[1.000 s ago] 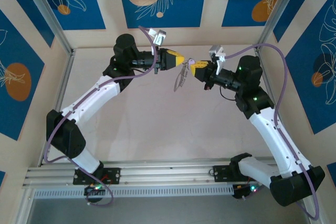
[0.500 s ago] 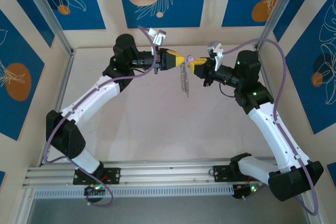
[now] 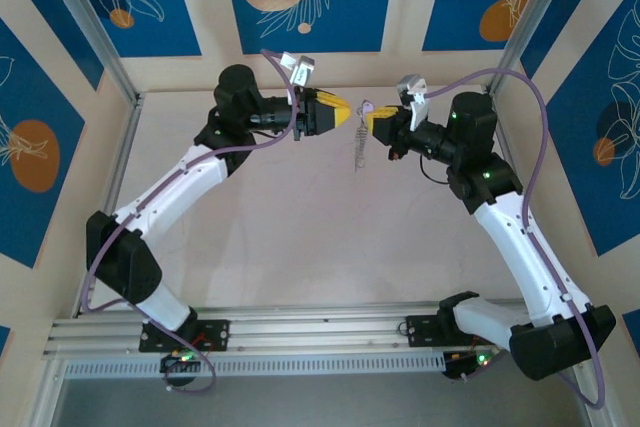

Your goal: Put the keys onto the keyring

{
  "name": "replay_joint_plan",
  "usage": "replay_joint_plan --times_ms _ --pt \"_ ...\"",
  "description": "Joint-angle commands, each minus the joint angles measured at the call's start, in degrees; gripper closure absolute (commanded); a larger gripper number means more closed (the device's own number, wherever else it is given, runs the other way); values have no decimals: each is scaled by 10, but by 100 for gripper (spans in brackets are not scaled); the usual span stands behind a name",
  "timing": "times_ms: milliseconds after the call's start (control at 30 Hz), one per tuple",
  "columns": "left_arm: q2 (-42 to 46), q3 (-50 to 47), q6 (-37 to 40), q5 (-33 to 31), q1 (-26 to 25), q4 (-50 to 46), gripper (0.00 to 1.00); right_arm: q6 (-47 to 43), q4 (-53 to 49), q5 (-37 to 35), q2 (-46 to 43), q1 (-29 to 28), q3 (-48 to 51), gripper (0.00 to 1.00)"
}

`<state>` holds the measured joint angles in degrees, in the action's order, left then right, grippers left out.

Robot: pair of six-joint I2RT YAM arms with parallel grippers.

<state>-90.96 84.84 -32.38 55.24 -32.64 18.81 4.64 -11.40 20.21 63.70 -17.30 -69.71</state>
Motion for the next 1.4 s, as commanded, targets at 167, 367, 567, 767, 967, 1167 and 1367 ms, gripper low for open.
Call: replay_joint_plan --times_ms 167,367,567,767,967,1167,1367 --pt "66 -66 41 -39 0 -5 64 3 -33 -7 27 11 -37 100" --pt "134 -168 53 -104 3 -1 51 12 -40 6 63 17 -33 100" --pt "207 -254 52 -156 12 -7 46 20 -21 20 118 18 -28 100" --pt "240 -290 53 -190 20 -18 44 19 -2 17 207 25 -50 100" --pt "226 -280 63 -193 23 -34 43 44 29 30 325 44 -103 100" --pt "214 -274 63 -189 24 -38 43 69 39 7 391 63 -111 100" --pt "210 -273 65 -187 25 -45 43 96 53 -19 380 86 -28 100"
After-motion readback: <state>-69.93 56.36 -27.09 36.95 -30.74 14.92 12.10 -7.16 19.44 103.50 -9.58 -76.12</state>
